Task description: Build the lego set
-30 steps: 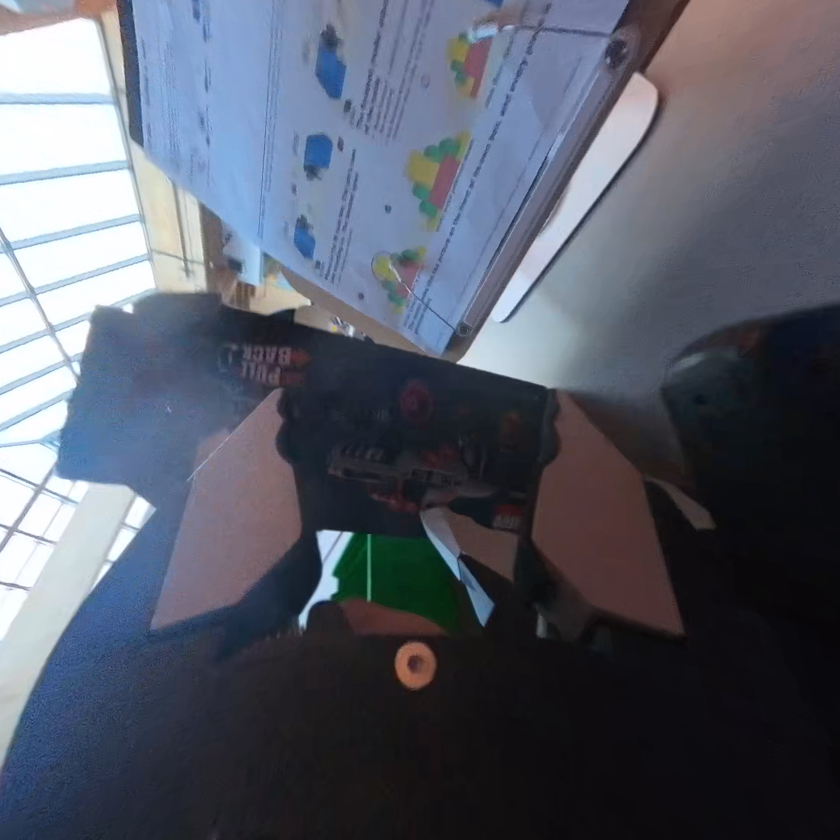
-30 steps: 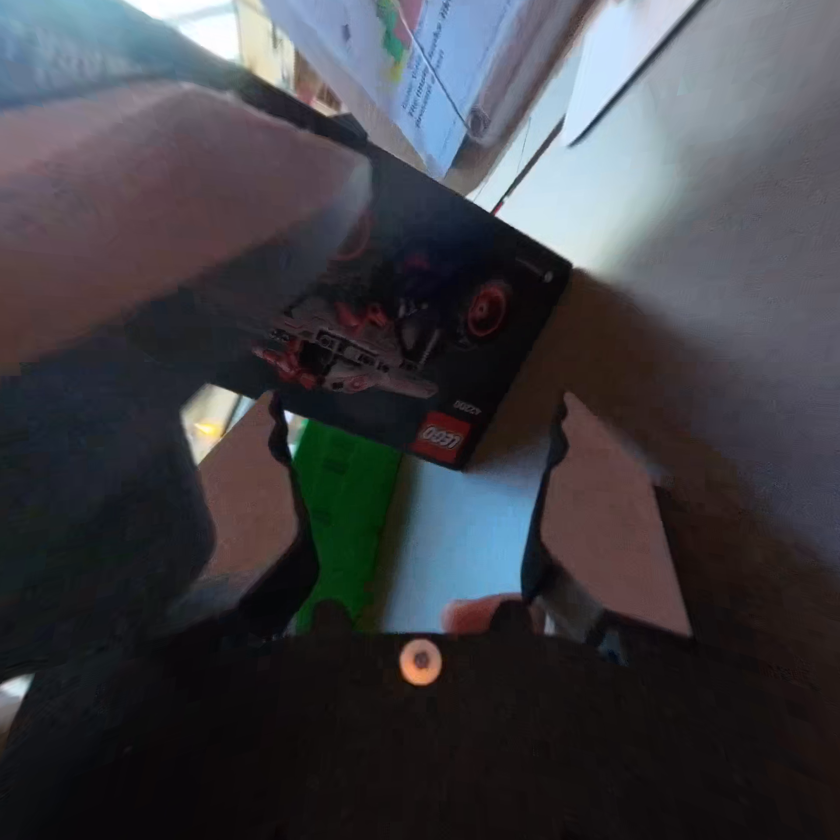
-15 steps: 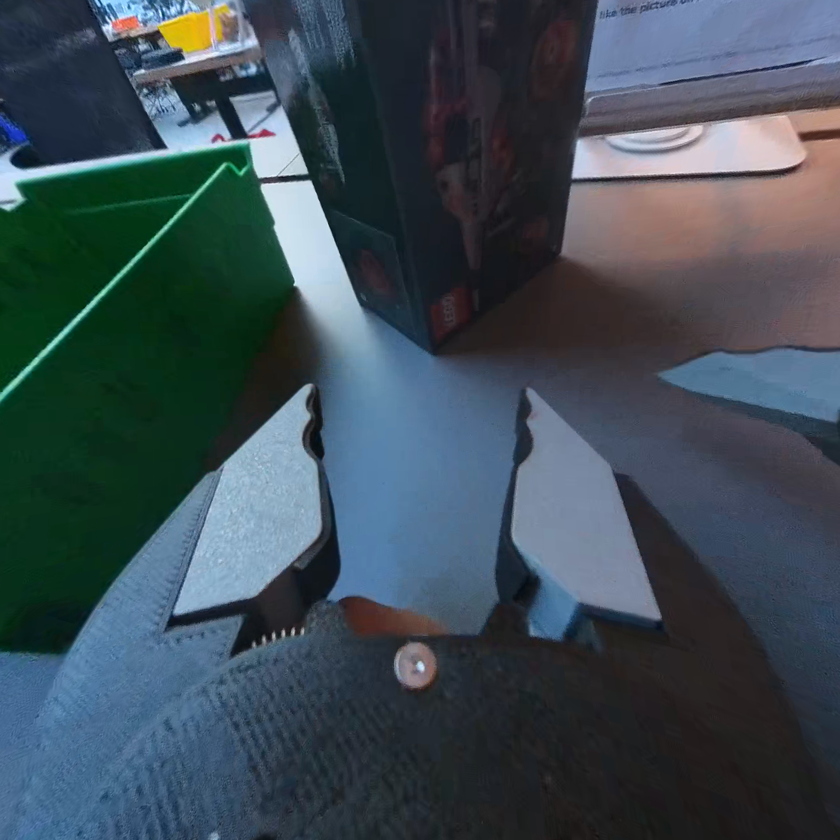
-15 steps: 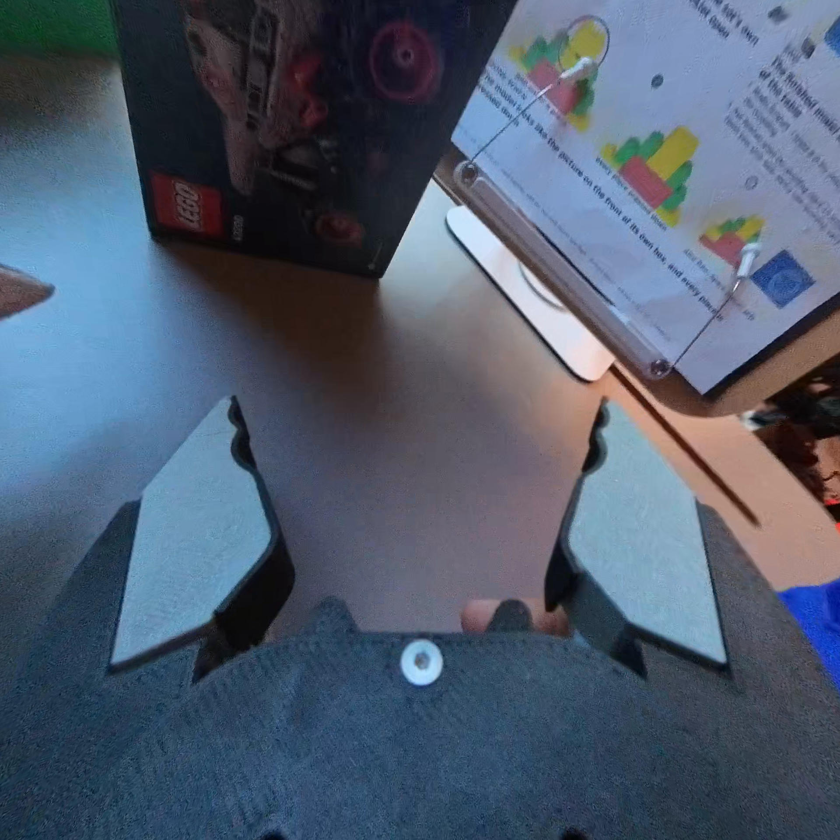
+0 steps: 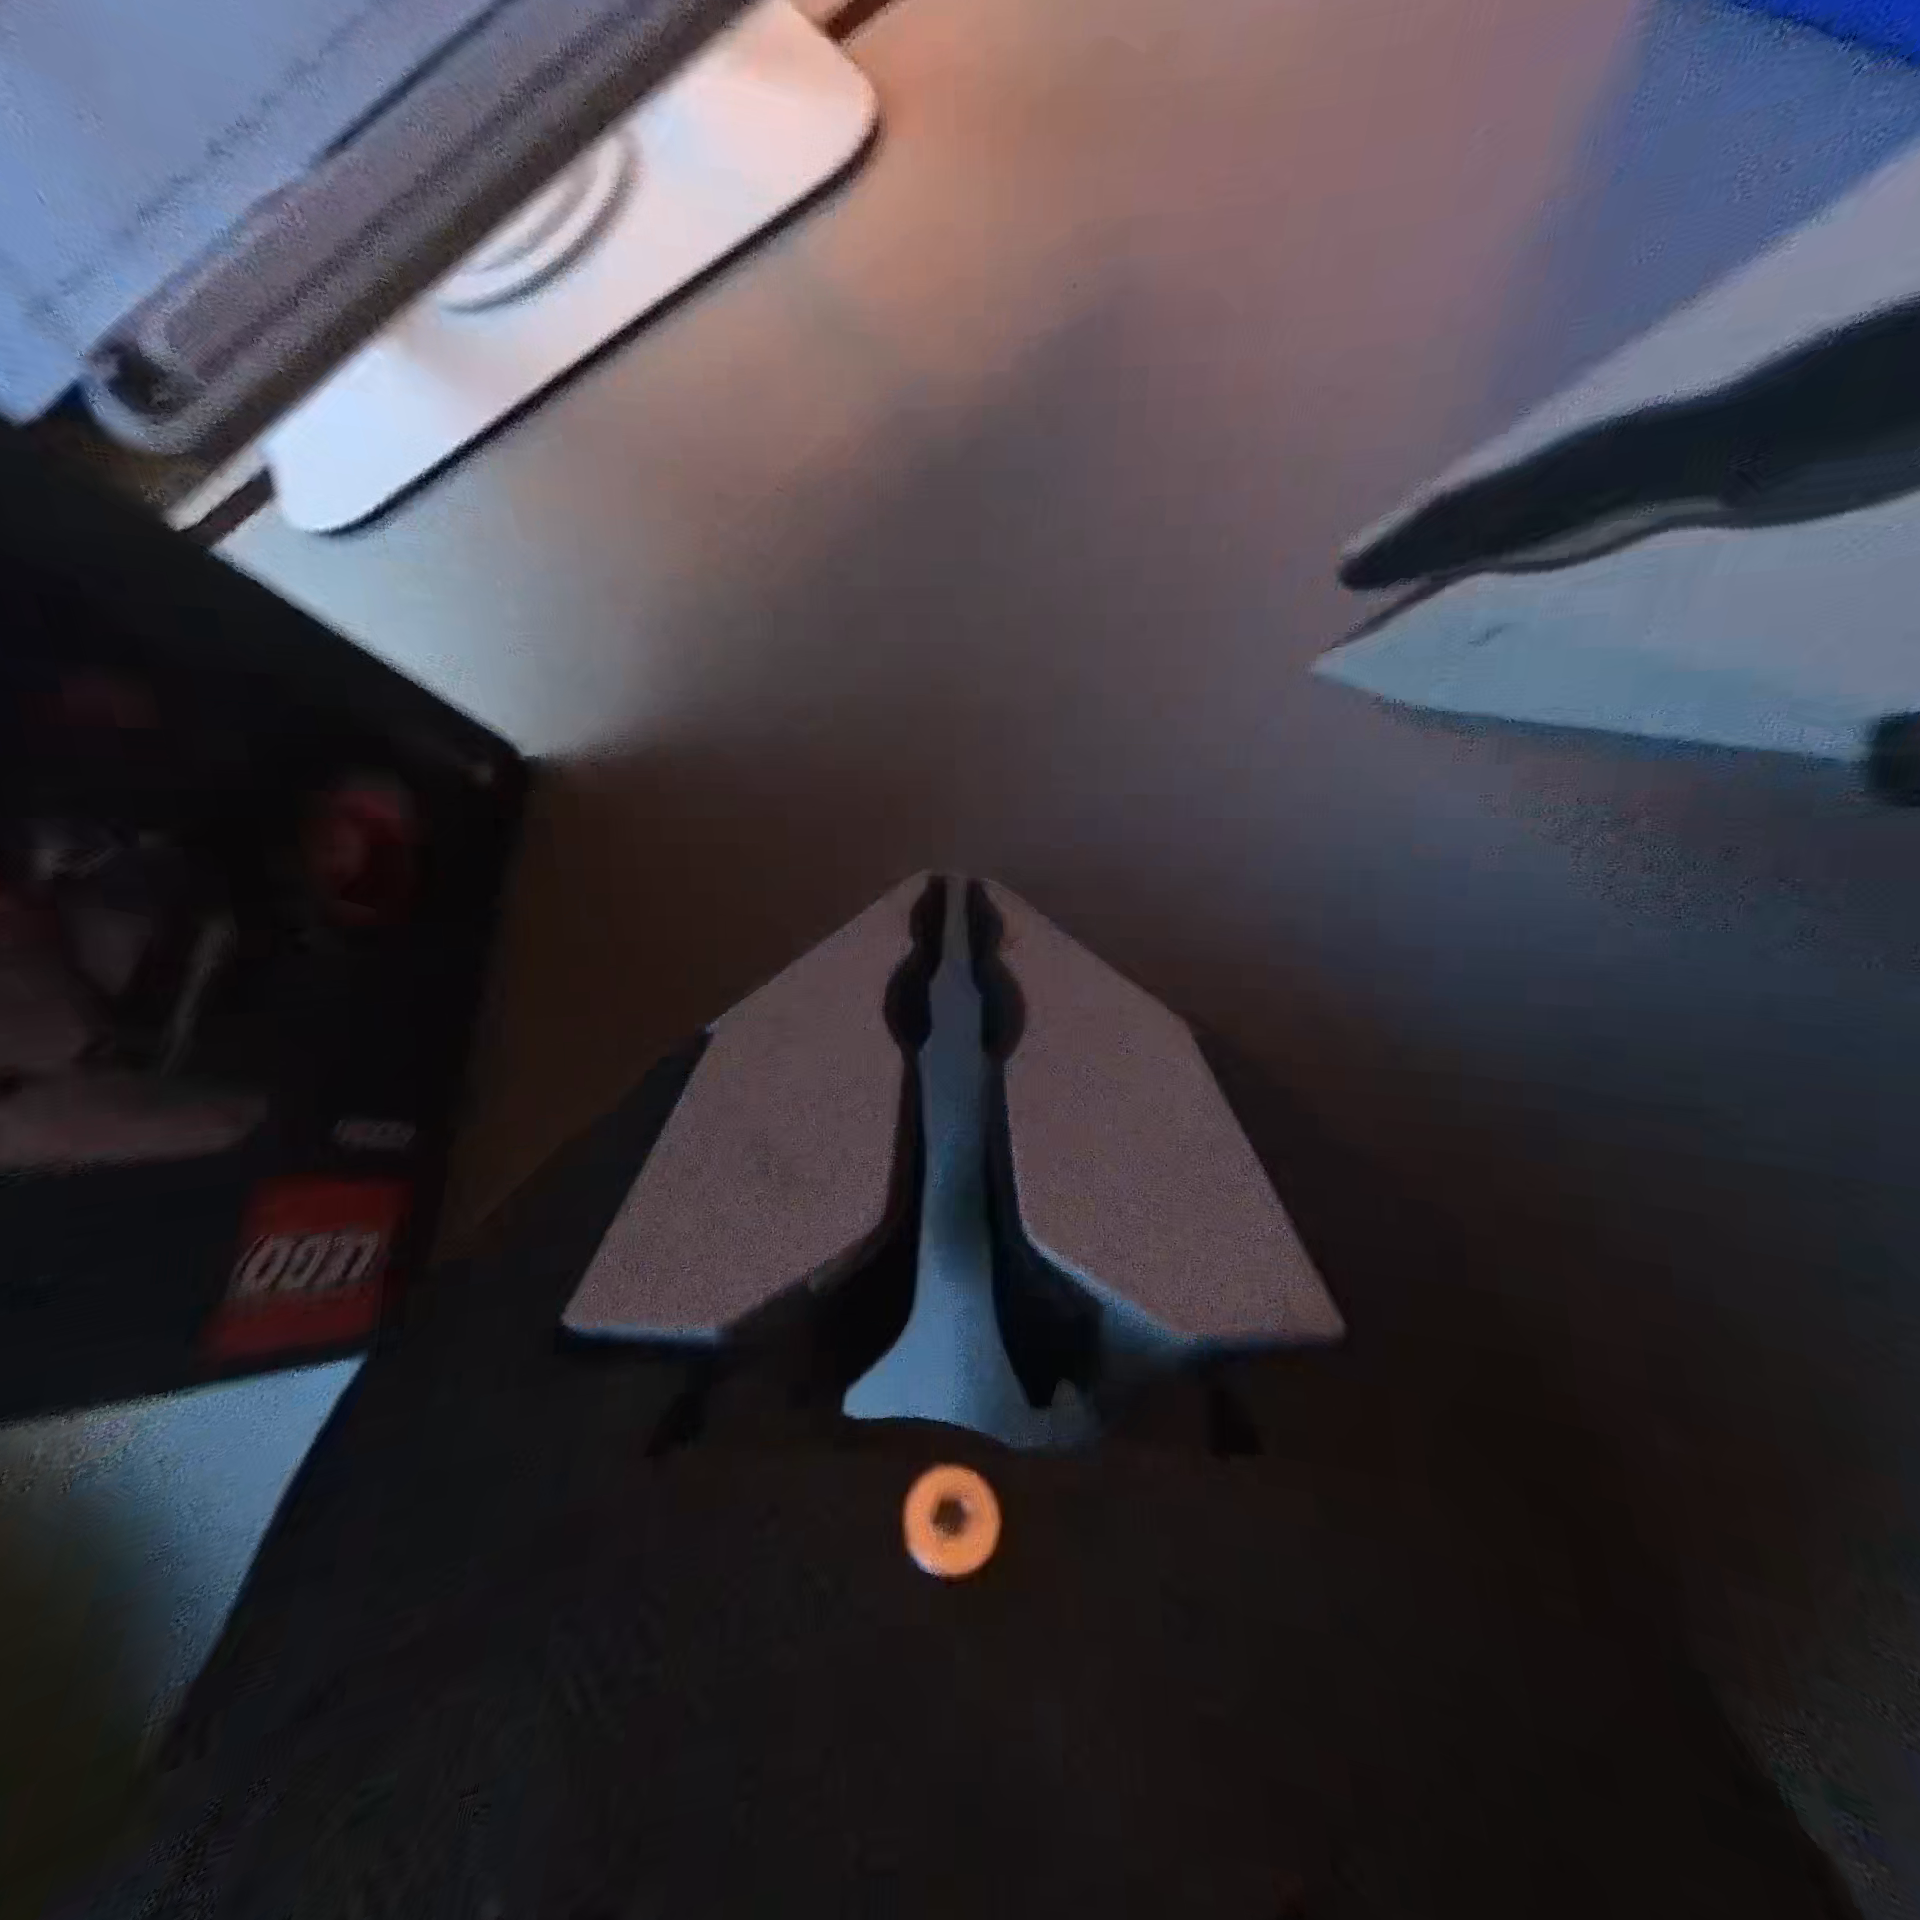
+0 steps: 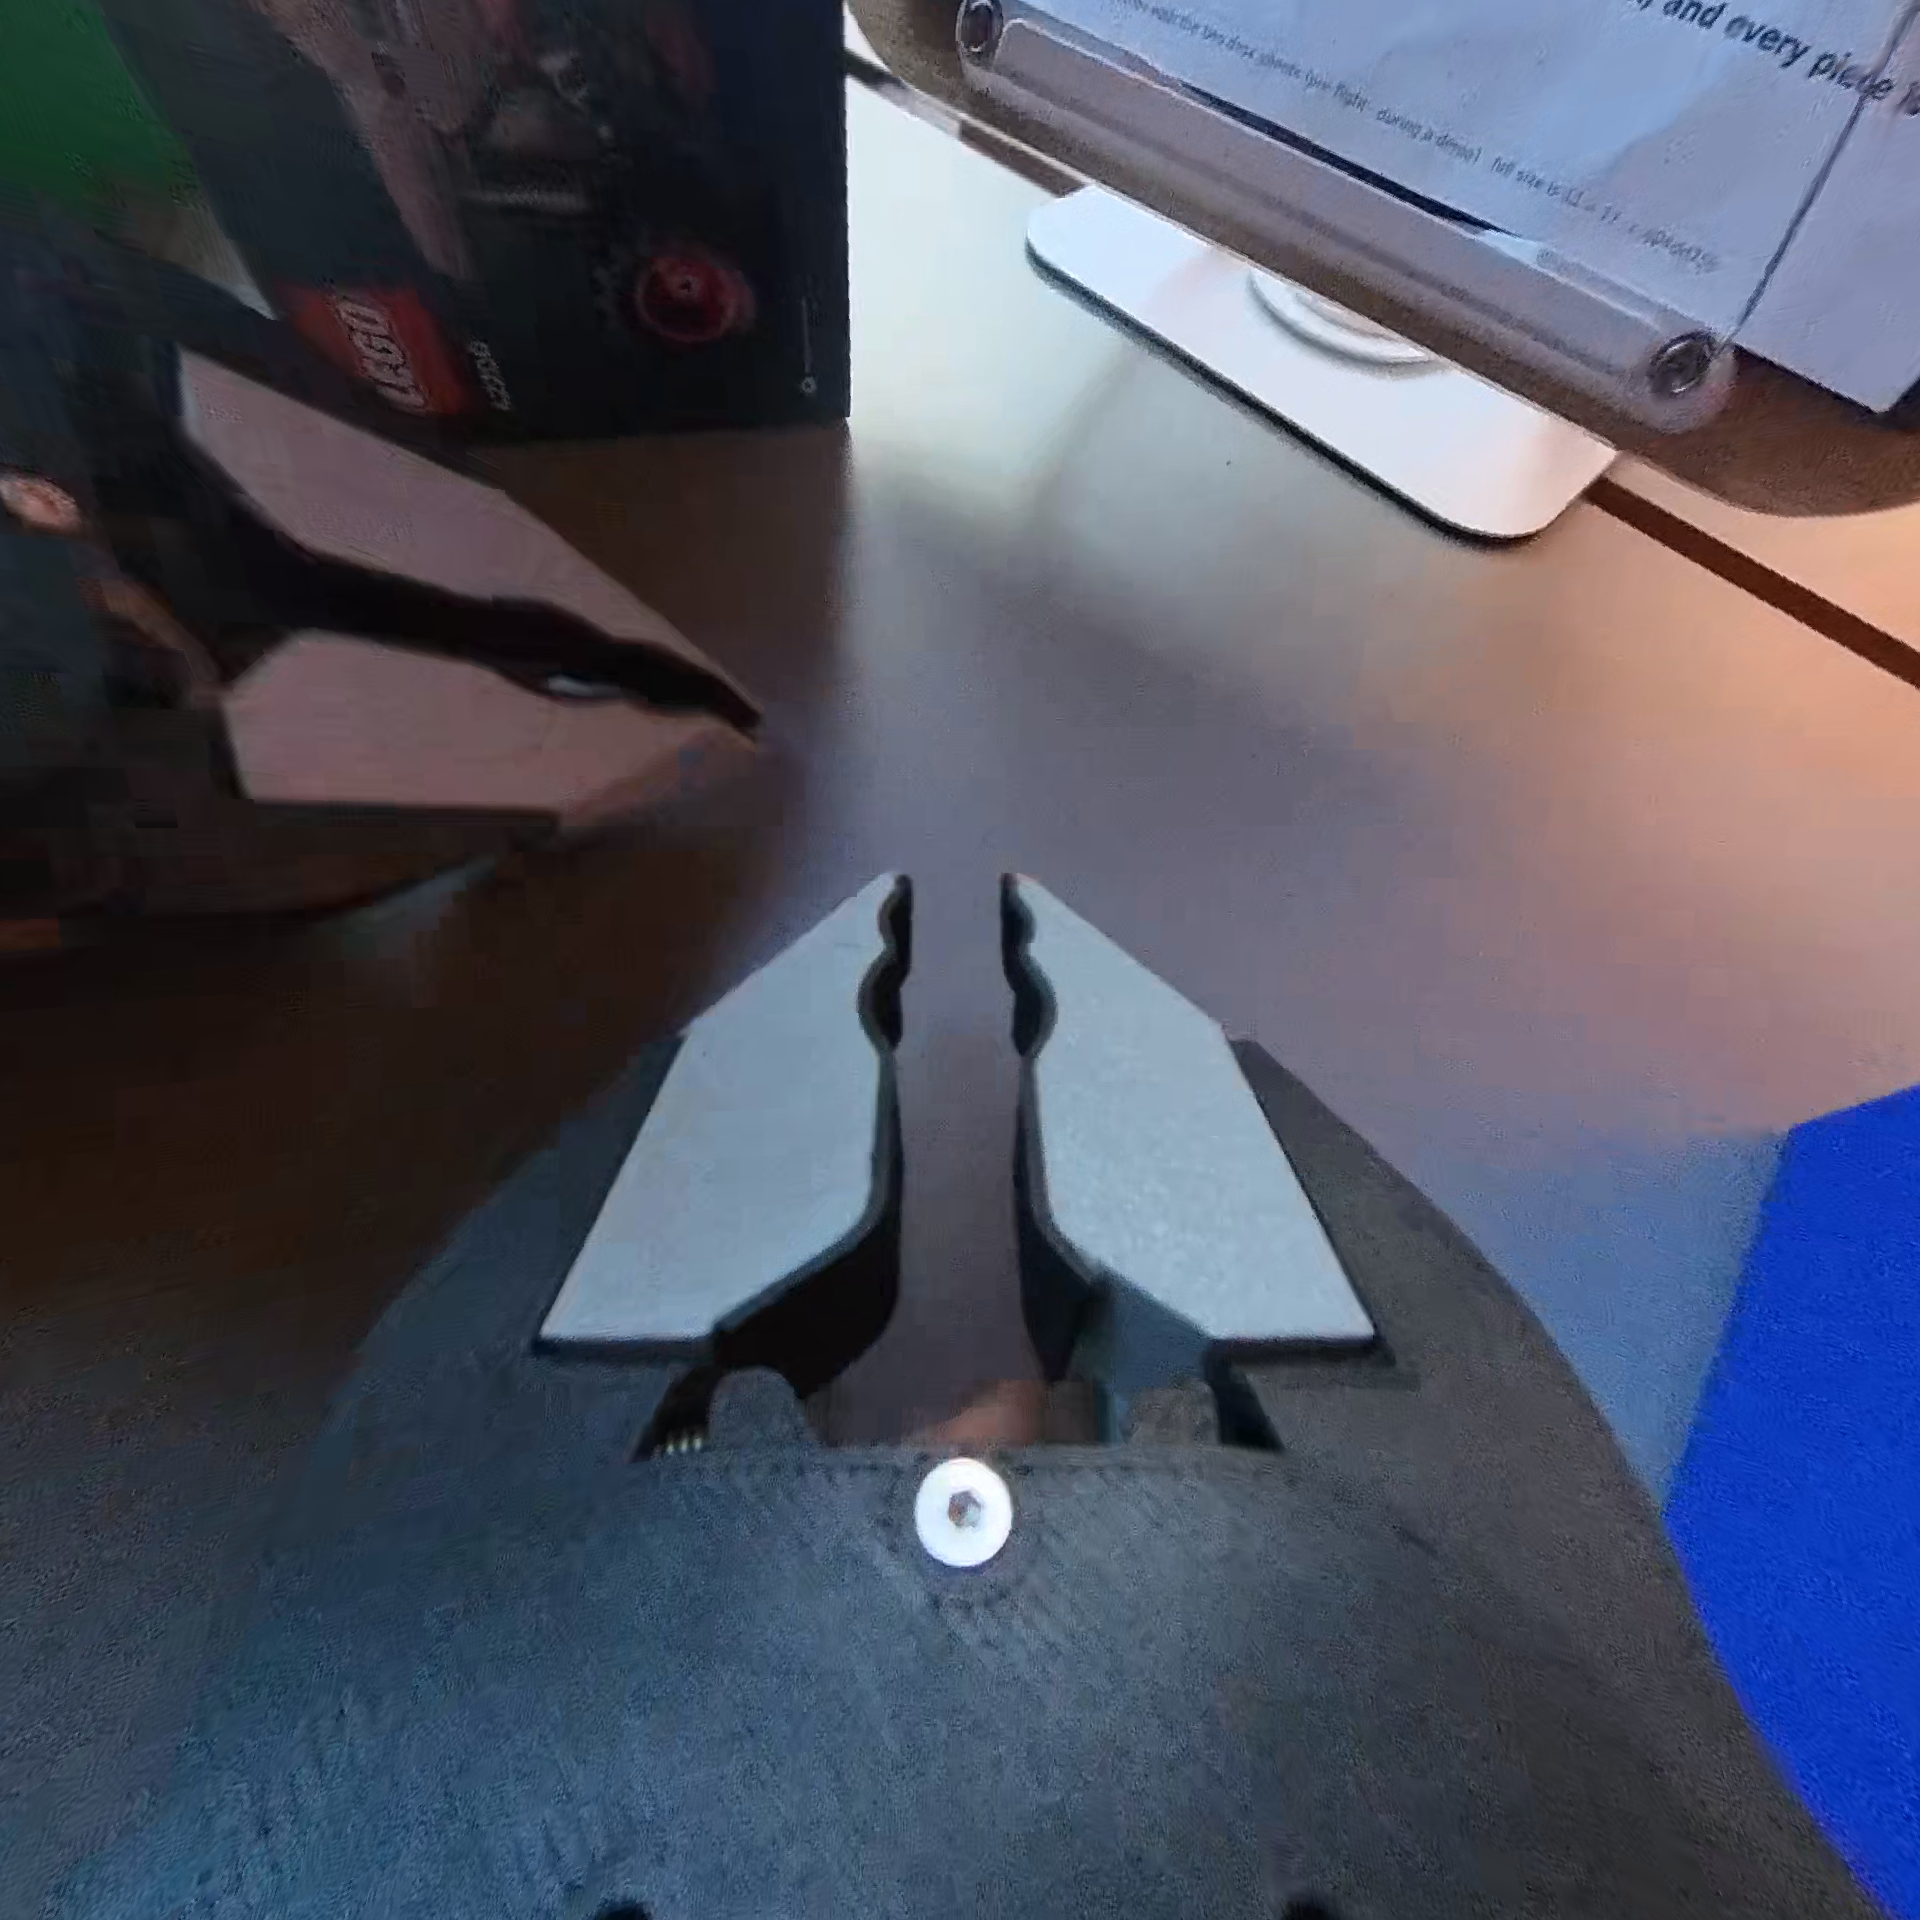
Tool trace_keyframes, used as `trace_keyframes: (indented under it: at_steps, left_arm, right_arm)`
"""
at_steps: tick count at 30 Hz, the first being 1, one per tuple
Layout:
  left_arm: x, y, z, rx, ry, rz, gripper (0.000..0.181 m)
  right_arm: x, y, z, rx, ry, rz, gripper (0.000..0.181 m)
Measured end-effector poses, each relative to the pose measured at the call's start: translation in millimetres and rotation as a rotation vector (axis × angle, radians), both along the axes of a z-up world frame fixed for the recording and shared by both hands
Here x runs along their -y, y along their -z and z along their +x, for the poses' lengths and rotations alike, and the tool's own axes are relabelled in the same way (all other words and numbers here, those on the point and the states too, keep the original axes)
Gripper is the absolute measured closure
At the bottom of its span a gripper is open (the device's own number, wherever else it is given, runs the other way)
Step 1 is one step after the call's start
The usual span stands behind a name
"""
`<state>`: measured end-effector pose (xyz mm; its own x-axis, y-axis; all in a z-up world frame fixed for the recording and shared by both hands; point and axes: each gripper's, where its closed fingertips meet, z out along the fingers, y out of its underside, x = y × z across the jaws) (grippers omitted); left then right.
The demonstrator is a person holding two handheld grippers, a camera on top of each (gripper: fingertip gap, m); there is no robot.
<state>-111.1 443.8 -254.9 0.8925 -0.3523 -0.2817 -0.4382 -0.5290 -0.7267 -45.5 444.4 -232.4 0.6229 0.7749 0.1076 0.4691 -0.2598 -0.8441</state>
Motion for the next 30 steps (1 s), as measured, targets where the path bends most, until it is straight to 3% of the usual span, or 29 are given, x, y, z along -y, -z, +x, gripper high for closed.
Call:
trace_keyframes:
  at_steps: [3,5,13,16,21,23,25,30]
  left_arm:
    - [4.0,7.1,20.4,-0.129,0.138,0.005,0.180]
    - [7.3,-1.3,23.1,-0.192,0.149,0.094,0.159]
    - [19.1,-6.8,25.6,-0.031,0.114,0.062,0.143]
    - [16.9,-13.4,16.6,-0.035,0.053,0.108,0.145]
    - [25.6,-18.5,2.8,0.024,-0.014,0.120,0.146]
    - [32.5,-16.9,-3.1,0.062,-0.047,0.098,0.140]
    - [40.8,-18.0,-8.1,0.111,-0.074,0.091,0.136]
    - [55.9,-33.3,-18.1,0.122,-0.111,0.197,0.142]
  right_arm:
    - [14.8,12.7,-18.2,0.027,-0.120,-0.097,0.150]
    - [18.5,18.3,-15.7,0.055,-0.108,-0.114,0.147]
    - [17.4,13.3,-7.2,0.012,-0.055,-0.099,0.136]
    - [20.1,17.7,10.7,0.109,0.029,-0.102,0.130]
    - [86.0,-18.9,38.7,0.370,-0.036,-0.051,0.117]
    - [105.3,-30.7,36.7,0.303,-0.045,-0.029,0.118]
    - [116.9,-24.3,29.5,0.206,-0.065,-0.080,0.109]
    - [90.3,8.2,17.7,0.167,-0.019,-0.149,0.094]
